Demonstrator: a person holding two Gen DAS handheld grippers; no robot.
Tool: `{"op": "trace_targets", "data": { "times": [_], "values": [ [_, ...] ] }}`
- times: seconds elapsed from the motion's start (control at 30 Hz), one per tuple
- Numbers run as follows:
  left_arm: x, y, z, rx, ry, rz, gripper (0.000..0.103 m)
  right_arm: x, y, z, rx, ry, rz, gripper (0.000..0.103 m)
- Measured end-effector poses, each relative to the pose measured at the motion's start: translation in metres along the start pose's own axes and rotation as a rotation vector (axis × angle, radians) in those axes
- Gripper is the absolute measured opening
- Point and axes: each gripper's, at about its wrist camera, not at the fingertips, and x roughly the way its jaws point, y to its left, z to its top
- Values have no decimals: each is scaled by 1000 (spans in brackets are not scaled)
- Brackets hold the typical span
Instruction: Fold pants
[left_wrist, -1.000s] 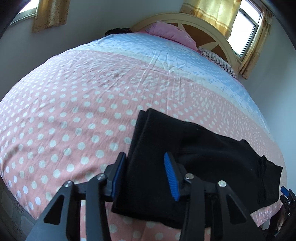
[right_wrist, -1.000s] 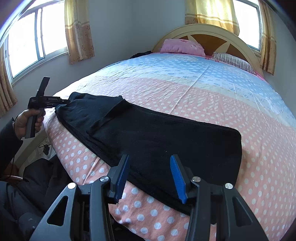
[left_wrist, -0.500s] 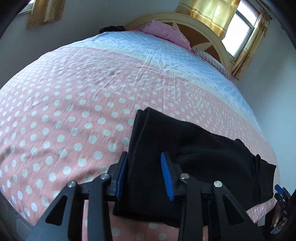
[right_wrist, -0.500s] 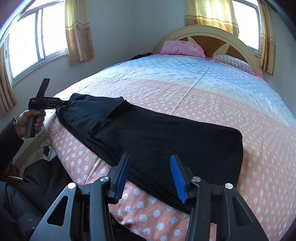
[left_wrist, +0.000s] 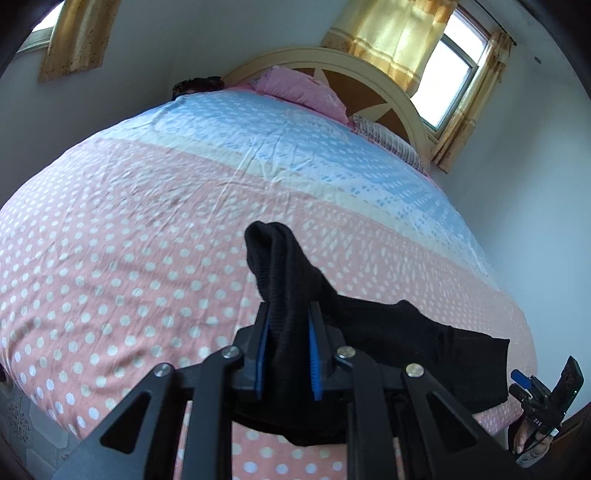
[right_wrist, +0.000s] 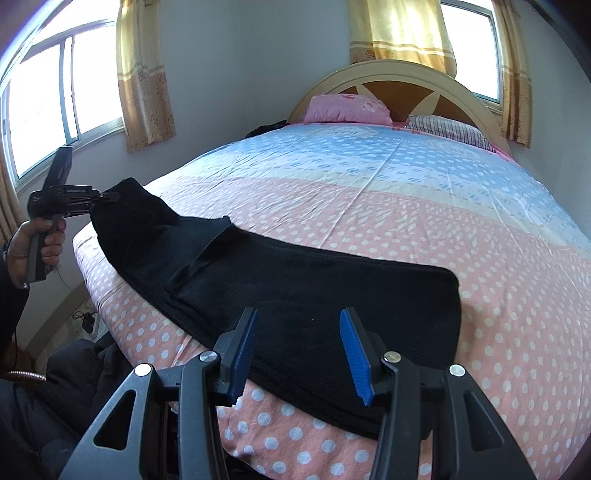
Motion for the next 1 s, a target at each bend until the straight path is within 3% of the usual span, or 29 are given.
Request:
{"op": "trace_targets", "data": {
  "times": [0.33,0.67,0.77,1.0],
  "values": [
    [-12,-116,8,134,3,-170,19,-23,-34,7,83,-68,-80,48],
    [0,-243,3,298,76,-332,18,-39,-77,8,200,-122,-166,54],
    [15,-278,-4,341,115,-353,18,-44,-87,7,221,-134,-188,54],
    [69,-320,-29,393,223,-342,18,-48,-116,2,320,-133,-219,54]
  ]
}}
